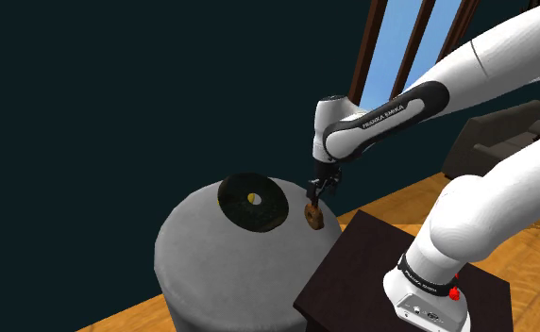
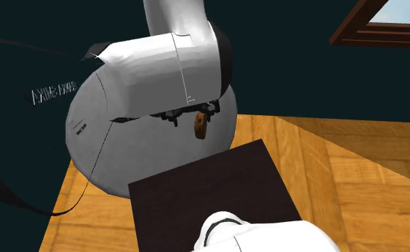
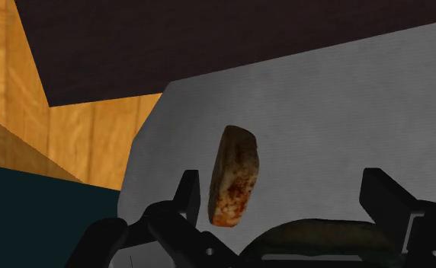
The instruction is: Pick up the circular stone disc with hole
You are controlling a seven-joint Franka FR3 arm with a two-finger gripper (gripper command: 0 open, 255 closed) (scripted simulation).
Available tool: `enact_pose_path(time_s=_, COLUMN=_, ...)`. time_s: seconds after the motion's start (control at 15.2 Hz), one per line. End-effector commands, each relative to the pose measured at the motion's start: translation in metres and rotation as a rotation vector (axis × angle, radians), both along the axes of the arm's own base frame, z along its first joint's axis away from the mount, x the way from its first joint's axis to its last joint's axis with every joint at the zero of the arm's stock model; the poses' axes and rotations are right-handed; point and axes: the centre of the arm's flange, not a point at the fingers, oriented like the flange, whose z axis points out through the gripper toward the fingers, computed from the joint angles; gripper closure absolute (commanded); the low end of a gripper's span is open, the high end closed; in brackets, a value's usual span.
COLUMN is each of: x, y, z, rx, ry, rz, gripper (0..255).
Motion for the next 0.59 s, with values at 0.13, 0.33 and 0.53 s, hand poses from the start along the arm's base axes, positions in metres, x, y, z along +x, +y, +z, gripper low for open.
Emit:
enact_pose_path(time_s=0.13, x=0.006, y=-0.014, z=-0.05, rx=-0.018, ry=-0.001, rz=-0.006, gripper=0)
enact_pose_path(time_s=0.33, x=0.008, y=-0.018, z=-0.068, rx=-0.023, ry=0.0, rz=-0.007, gripper=0)
enact_pose_path(time_s=0.53, x=0.008, y=-0.018, z=-0.084, rx=-0.023, ry=0.0, rz=-0.007, gripper=0)
